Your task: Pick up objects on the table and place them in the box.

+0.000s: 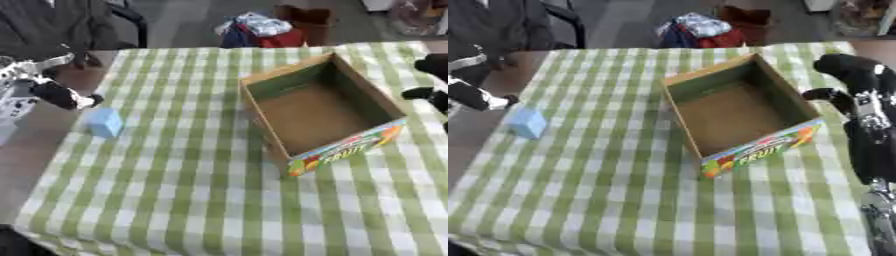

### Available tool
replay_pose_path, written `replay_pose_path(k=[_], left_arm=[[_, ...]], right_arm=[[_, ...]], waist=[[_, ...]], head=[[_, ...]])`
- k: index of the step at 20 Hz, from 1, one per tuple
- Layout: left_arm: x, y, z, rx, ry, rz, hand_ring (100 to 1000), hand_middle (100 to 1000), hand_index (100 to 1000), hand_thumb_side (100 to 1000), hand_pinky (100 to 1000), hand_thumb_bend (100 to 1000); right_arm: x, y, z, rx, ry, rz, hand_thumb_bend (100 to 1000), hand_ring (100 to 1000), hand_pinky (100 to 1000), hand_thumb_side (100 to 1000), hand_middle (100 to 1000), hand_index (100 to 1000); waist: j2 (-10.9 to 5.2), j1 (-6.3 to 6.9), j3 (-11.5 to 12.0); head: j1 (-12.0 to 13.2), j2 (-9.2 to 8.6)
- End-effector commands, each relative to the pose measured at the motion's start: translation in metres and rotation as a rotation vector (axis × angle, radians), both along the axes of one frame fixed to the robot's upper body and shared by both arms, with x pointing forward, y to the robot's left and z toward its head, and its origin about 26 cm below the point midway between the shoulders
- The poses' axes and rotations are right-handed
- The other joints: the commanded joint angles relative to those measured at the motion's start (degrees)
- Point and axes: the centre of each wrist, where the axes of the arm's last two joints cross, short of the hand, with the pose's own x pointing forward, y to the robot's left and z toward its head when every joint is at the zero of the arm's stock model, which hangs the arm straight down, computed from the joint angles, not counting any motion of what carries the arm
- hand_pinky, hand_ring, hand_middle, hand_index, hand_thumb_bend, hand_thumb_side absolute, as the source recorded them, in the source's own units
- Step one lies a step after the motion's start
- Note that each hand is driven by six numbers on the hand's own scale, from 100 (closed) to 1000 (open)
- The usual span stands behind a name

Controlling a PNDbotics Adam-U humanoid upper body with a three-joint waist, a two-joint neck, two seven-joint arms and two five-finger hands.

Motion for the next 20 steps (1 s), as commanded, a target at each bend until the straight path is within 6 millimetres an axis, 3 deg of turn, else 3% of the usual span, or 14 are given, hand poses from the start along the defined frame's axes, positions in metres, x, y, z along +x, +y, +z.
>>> replay_pose_path(k=[1, 4, 12, 20], left_arm=[[0.007, 0.011, -0.001, 0.069, 0.016, 0.008, 831, 834, 910, 403, 800, 498], [0.011, 0.014, -0.011, 0.095, 0.036, -0.002, 829, 830, 904, 401, 799, 518], [0.016, 0.024, -0.036, 0.110, 0.080, 0.021, 826, 822, 897, 376, 797, 468], [0.020, 0.023, -0.046, 0.109, 0.019, 0.041, 820, 817, 895, 376, 794, 442]], right_arm=[[0.000, -0.002, 0.006, -0.017, -0.024, 0.005, 100, 824, 609, 548, 722, 720], [-0.001, -0.001, 0.006, -0.017, -0.024, 0.005, 100, 824, 609, 548, 722, 720], [-0.001, -0.001, 0.006, -0.018, -0.025, 0.007, 100, 824, 608, 548, 722, 720], [-0.001, -0.001, 0.006, -0.016, -0.024, 0.006, 100, 824, 608, 547, 722, 720]], waist=[[-0.71, -0.11, -0.1], [-0.62, -0.17, -0.2], [-0.56, -0.36, -0.1], [-0.49, -0.71, -0.2]], head=[[0.0, 0.27], [0.0, 0.27], [-0.2, 0.27], [-0.2, 0.27]])
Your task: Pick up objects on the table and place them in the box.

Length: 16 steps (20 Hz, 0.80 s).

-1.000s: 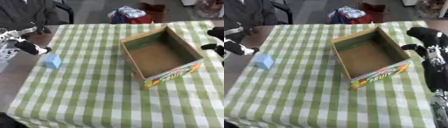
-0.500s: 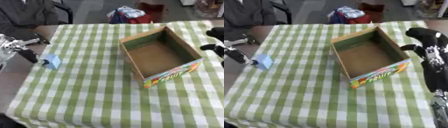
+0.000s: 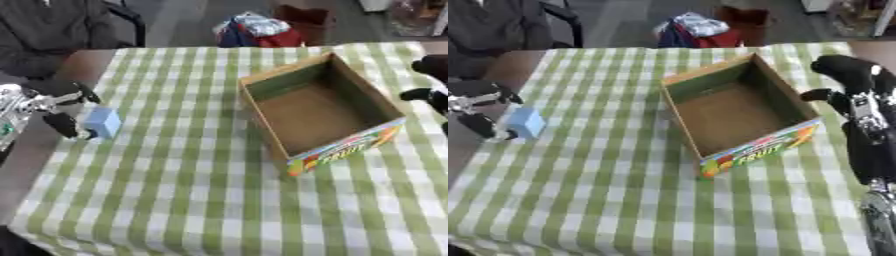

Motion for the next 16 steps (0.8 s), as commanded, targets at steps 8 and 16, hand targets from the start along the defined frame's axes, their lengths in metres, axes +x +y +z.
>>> replay_pose_path(k=[8, 16], left_arm=[[0.006, 0.004, 0.008, 0.040, -0.018, 0.017, 819, 807, 886, 371, 792, 405], [0.007, 0.000, 0.005, 0.064, -0.101, 0.012, 739, 656, 733, 329, 747, 299]], right_arm=[[-0.001, 0.000, 0.006, -0.009, -0.022, 0.005, 100, 824, 608, 547, 722, 720], [0.000, 0.000, 0.005, -0.006, -0.022, 0.003, 100, 824, 608, 548, 721, 719]], waist=[[-0.48, -0.30, -0.1], [-0.36, -0.42, -0.2]], head=[[-0.1, 0.27], [-0.1, 0.27]])
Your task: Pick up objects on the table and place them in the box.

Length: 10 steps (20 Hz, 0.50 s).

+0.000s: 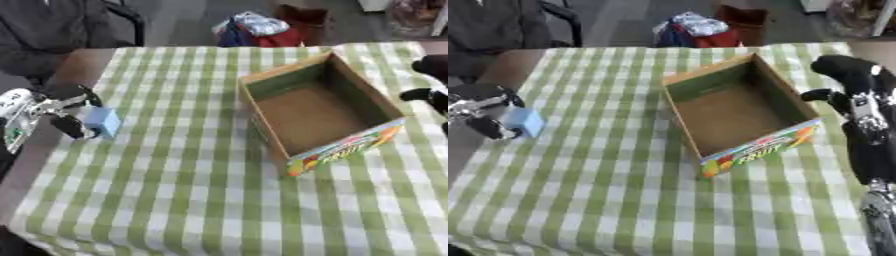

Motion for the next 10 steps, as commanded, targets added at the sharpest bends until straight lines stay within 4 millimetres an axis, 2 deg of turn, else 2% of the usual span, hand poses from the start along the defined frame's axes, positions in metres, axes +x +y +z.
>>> replay_pose_path(k=[1, 3, 5, 10], left_arm=[[0.001, 0.005, 0.018, 0.045, -0.075, 0.003, 724, 621, 703, 327, 740, 291], [0.002, 0.000, 0.026, 0.058, -0.106, -0.008, 705, 594, 681, 328, 731, 285], [0.003, -0.008, 0.043, 0.051, -0.169, -0.030, 696, 587, 677, 331, 728, 282], [-0.001, -0.051, 0.111, -0.002, -0.409, -0.173, 679, 576, 675, 344, 728, 253]], right_arm=[[0.000, 0.000, 0.005, -0.006, -0.022, 0.003, 100, 824, 608, 548, 721, 720], [0.000, 0.000, 0.005, -0.006, -0.022, 0.002, 100, 824, 608, 547, 721, 720], [0.000, 0.000, 0.005, -0.006, -0.022, 0.002, 100, 824, 608, 547, 721, 719], [-0.001, 0.000, 0.004, -0.004, -0.018, 0.001, 100, 824, 608, 547, 721, 720]], waist=[[-0.52, -0.10, 0.0], [-0.55, -0.14, 0.0], [-0.60, -0.17, 0.2], [-0.84, -0.24, 0.2]], head=[[-0.1, 0.27], [-0.2, 0.27], [-0.3, 0.27], [-0.5, 0.27]])
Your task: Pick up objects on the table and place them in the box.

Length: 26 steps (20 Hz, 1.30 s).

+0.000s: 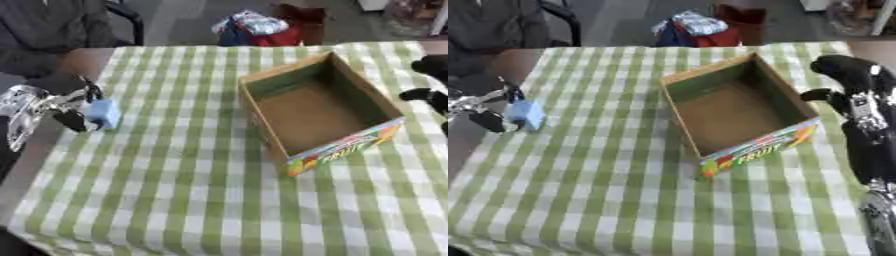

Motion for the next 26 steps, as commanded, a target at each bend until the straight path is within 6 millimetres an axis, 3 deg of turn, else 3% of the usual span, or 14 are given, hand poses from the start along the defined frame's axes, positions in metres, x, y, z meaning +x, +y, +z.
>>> replay_pose_path(k=[1, 6, 12, 16, 25, 26], left_arm=[[-0.007, -0.021, 0.060, 0.002, -0.171, -0.090, 681, 579, 678, 350, 728, 249], [0.001, -0.094, 0.095, 0.002, -0.236, -0.321, 686, 585, 683, 363, 731, 259], [0.022, -0.176, 0.094, 0.022, -0.206, -0.523, 702, 608, 698, 394, 735, 239], [0.036, -0.208, 0.080, 0.071, -0.166, -0.581, 708, 618, 706, 410, 737, 245], [0.049, -0.252, 0.034, 0.102, -0.094, -0.655, 719, 661, 741, 435, 738, 263], [0.049, -0.256, 0.028, 0.102, -0.088, -0.667, 725, 685, 788, 456, 740, 322]], right_arm=[[-0.001, 0.000, 0.004, -0.005, -0.018, 0.002, 100, 824, 608, 547, 721, 719], [-0.001, 0.001, 0.004, -0.004, -0.014, 0.012, 100, 824, 608, 547, 721, 720], [-0.001, 0.005, 0.006, 0.000, -0.019, 0.035, 100, 823, 609, 545, 721, 720], [-0.001, 0.007, 0.008, 0.002, -0.022, 0.052, 100, 823, 608, 546, 721, 720], [0.000, 0.012, 0.011, 0.001, -0.031, 0.080, 100, 823, 609, 546, 721, 720], [0.000, 0.013, 0.012, 0.002, -0.031, 0.082, 100, 824, 609, 546, 721, 720]], waist=[[-0.90, -0.03, 0.1], [-1.29, -0.12, 0.0], [-1.51, -0.45, -1.6], [-1.31, -0.39, -2.8], [-0.71, -0.09, -5.1], [-0.65, -0.10, -5.3]], head=[[-0.1, 0.27], [0.0, 0.27], [0.9, 0.27], [1.8, 0.27], [3.1, 0.27], [3.2, 0.27]])
